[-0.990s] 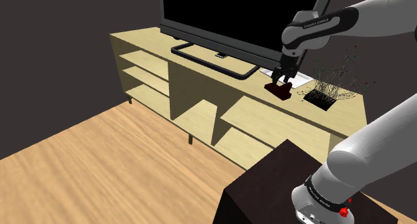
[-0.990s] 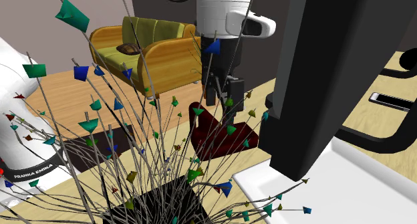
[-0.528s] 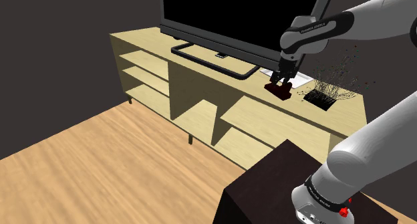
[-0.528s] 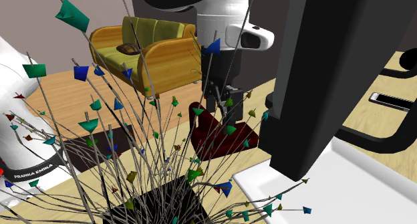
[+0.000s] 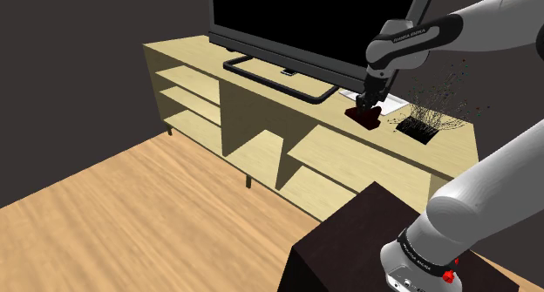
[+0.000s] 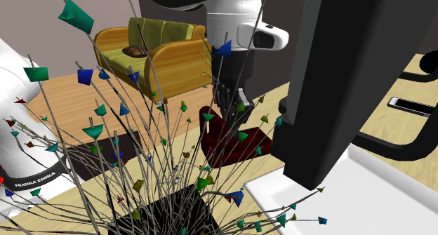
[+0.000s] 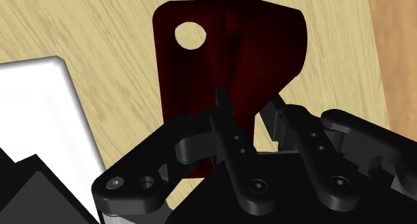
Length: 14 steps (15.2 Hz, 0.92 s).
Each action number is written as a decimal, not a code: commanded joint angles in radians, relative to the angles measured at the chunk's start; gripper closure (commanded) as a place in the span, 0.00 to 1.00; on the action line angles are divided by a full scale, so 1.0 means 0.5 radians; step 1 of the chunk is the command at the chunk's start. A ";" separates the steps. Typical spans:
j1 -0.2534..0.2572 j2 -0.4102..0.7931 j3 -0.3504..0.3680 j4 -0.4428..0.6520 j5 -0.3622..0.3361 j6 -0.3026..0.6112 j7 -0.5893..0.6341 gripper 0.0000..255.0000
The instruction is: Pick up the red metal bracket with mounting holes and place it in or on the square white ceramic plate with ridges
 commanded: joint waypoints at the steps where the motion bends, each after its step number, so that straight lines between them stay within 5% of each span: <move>1: 0.001 0.008 0.001 -0.007 0.001 0.000 0.000 1.00; 14: 0.003 -0.079 0.022 0.158 -0.013 -0.248 0.012 1.00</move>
